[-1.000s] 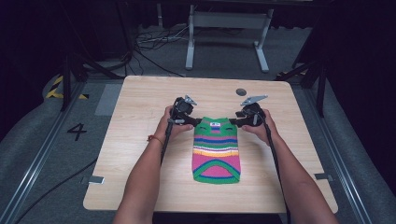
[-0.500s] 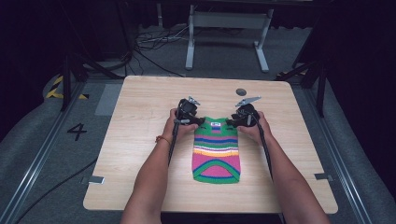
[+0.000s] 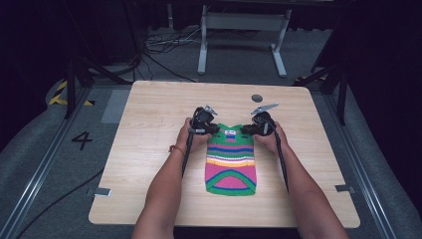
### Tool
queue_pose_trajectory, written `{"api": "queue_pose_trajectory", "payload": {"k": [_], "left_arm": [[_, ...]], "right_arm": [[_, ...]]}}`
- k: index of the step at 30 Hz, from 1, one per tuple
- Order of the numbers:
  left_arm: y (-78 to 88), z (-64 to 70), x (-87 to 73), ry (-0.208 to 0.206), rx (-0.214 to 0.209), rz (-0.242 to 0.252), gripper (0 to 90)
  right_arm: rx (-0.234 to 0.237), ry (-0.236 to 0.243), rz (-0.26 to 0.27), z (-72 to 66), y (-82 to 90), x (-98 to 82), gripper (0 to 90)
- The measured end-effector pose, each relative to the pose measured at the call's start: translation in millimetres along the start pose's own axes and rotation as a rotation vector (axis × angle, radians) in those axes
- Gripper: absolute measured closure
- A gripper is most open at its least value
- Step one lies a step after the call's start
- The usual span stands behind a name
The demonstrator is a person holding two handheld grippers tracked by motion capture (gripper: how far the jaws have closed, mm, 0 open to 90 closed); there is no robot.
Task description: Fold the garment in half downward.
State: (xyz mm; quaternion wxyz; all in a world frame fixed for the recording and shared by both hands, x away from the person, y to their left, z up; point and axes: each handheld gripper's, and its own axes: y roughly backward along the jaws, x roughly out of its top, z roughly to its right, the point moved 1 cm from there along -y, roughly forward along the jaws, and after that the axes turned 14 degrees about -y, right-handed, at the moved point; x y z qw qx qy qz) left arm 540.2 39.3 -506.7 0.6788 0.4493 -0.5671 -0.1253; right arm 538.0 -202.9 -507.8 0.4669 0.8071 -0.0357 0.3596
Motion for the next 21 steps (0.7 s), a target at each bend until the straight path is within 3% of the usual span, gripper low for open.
{"api": "queue_pose_trajectory", "payload": {"k": [6,15,21], "left_arm": [[3.3,1.8,3.2,-0.033,0.056,-0.017,83.1],[23.1,-0.1,13.1,-0.069,0.151,0.018,83.5],[41.9,1.3,19.0,-0.092,0.177,0.057,83.3]], "right_arm": [[-0.022,0.027,0.015,-4.0,2.7,2.4,83.7],[-0.020,0.064,0.091,-13.7,14.7,13.1,83.7],[-0.025,0.114,0.148,-23.3,28.6,23.3,83.6]]}}
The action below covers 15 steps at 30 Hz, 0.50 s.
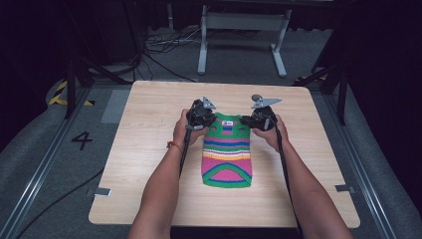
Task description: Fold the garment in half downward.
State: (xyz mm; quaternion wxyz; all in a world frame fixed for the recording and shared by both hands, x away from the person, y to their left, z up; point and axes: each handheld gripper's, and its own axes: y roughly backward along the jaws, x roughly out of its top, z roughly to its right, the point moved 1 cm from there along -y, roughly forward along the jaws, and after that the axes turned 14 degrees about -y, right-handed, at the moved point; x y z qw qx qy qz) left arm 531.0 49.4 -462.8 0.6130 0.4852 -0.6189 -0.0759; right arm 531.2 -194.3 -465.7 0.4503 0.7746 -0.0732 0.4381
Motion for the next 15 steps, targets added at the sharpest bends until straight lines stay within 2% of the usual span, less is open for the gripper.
{"api": "queue_pose_trajectory", "payload": {"k": [4,5,7,12,15], "left_arm": [[11.5,1.3,-1.5,-0.023,-0.001,0.024,83.2],[13.8,2.2,-2.2,-0.028,-0.005,0.026,83.2],[19.2,4.3,-3.4,-0.049,-0.003,0.041,83.2],[30.7,9.8,-5.6,-0.063,-0.004,0.069,83.2],[37.5,16.2,-6.4,-0.094,-0.011,0.080,83.2]], "right_arm": [[0.024,0.021,0.017,-3.8,5.4,1.9,83.5],[0.044,0.039,0.030,-7.4,10.2,2.3,83.4],[0.053,0.053,0.036,-10.6,14.6,2.2,83.3],[0.074,0.076,0.050,-16.1,22.1,1.4,83.1],[0.088,0.093,0.058,-20.4,28.1,-0.2,83.0]]}}
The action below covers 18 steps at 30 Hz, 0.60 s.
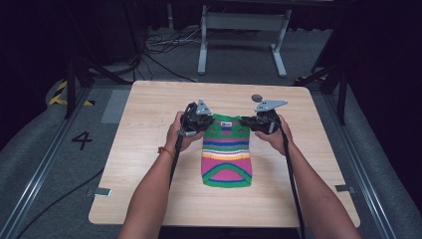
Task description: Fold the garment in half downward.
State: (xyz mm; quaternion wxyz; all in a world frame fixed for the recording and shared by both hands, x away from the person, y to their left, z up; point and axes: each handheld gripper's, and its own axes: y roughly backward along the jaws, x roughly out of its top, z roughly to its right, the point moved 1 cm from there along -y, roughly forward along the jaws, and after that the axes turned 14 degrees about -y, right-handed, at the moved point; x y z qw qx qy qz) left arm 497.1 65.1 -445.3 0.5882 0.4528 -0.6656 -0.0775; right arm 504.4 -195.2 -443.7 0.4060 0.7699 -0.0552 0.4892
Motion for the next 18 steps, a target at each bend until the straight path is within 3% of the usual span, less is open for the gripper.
{"api": "queue_pose_trajectory", "payload": {"k": [9,18], "left_arm": [[20.7,19.8,-0.8,-0.096,-0.024,0.008,83.4],[31.2,36.7,-8.1,-0.126,-0.054,0.024,83.6]], "right_arm": [[0.056,0.041,0.003,-14.6,16.1,-9.0,82.7],[0.088,0.078,-0.018,-24.7,27.1,-23.1,82.7]]}}
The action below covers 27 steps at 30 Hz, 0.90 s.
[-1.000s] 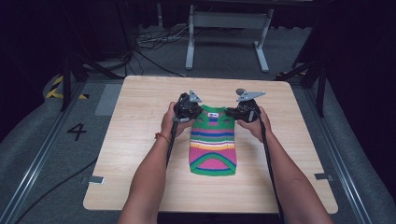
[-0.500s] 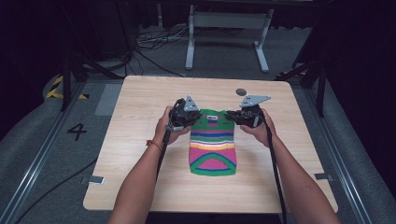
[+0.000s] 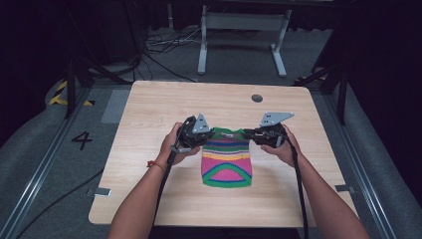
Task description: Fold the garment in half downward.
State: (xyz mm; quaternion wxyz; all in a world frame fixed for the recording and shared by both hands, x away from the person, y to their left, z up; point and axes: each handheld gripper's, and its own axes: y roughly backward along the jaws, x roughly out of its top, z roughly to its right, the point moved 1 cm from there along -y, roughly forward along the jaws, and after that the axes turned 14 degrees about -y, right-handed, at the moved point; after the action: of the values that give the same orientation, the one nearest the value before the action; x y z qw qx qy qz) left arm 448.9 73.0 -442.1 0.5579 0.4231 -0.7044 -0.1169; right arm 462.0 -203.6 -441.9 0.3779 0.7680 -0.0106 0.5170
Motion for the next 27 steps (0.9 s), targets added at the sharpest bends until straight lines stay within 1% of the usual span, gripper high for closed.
{"api": "queue_pose_trajectory", "payload": {"k": [4,8,9,10,11,12,14,16,17,20,22,25,26,27], "left_arm": [[2.3,10.4,-2.6,-0.012,-0.022,0.006,83.6],[4.7,23.6,-4.2,-0.042,-0.049,0.002,83.7],[4.7,23.6,-4.2,-0.042,-0.049,0.002,83.6],[6.5,29.3,-5.1,-0.055,-0.061,0.005,83.7],[7.4,32.2,-5.5,-0.057,-0.064,0.005,83.6],[7.4,32.2,-5.5,-0.057,-0.064,0.005,83.6],[9.7,39.2,-6.4,-0.069,-0.077,0.002,83.6],[10.5,44.5,-7.2,-0.082,-0.083,-0.008,83.6],[10.9,47.5,-8.3,-0.093,-0.091,-0.012,83.6],[10.4,56.3,-12.6,-0.104,-0.114,-0.026,83.6],[9.6,61.7,-15.1,-0.117,-0.132,-0.033,83.6],[9.0,69.6,-17.7,-0.130,-0.148,-0.045,83.6],[9.0,69.6,-17.7,-0.130,-0.148,-0.045,83.6],[9.4,74.2,-18.7,-0.141,-0.154,-0.054,83.6]], "right_arm": [[0.020,0.012,-0.015,-6.5,3.6,-8.0,82.7],[0.041,0.041,-0.039,-14.8,6.5,-16.8,82.7],[0.041,0.041,-0.039,-14.8,6.5,-16.8,82.7],[0.049,0.050,-0.047,-18.1,8.3,-20.3,82.7],[0.056,0.051,-0.049,-19.5,9.4,-21.9,82.7],[0.056,0.051,-0.049,-19.5,9.4,-21.9,82.7],[0.062,0.063,-0.057,-23.7,11.4,-25.6,82.7],[0.073,0.072,-0.069,-29.1,13.6,-28.8,82.6],[0.080,0.083,-0.074,-31.9,14.5,-30.3,82.6],[0.100,0.122,-0.098,-42.0,16.9,-36.9,82.4],[0.108,0.130,-0.110,-46.6,17.2,-41.0,82.4],[0.122,0.144,-0.139,-52.9,16.4,-49.2,81.8],[0.125,0.145,-0.150,-55.1,16.1,-51.7,81.4],[0.129,0.152,-0.164,-57.6,16.0,-54.7,81.1]]}}
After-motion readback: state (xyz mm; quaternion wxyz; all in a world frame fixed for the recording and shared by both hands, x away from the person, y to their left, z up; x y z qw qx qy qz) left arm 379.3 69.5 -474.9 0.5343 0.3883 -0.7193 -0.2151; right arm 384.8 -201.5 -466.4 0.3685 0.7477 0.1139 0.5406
